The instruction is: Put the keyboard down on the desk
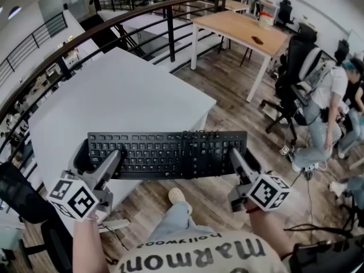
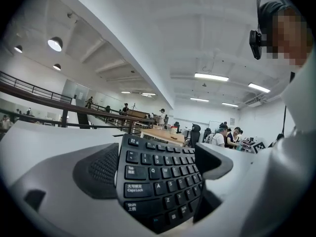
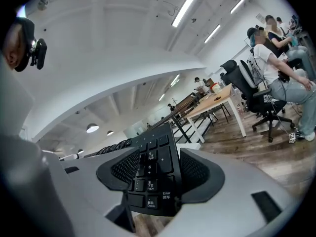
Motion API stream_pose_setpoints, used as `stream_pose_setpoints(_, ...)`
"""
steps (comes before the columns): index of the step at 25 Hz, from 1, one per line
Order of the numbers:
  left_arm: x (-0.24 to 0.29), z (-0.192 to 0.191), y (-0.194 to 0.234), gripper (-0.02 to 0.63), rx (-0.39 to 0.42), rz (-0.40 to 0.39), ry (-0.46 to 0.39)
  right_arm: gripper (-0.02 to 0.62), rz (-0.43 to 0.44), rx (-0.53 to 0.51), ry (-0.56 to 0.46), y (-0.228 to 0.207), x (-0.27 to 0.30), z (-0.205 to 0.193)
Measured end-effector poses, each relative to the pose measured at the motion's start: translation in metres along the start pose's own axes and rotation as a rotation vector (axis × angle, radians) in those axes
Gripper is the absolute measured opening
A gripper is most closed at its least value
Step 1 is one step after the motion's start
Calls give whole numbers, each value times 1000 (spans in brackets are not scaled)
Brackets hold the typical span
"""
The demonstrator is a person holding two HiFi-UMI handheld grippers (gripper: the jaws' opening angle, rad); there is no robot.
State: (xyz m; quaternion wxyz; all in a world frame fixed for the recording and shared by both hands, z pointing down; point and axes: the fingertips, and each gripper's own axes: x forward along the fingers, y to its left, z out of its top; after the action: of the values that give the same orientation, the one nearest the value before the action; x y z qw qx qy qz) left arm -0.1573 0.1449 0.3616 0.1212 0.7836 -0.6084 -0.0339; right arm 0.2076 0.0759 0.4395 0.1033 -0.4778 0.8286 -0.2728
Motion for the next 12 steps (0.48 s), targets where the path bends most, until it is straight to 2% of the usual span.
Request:
stream_pose_setpoints(3,15,9,11,482,-10,-3,19,261,-17,11,9,2,17,5)
stream_pose_setpoints(8,69,38,36,482,-2,-10,80,261,-62,57,47,-3,62,22)
stream_pose_setpoints(12,114,74,71,482,6,-33,126,261,-90,103,63,14,111,40)
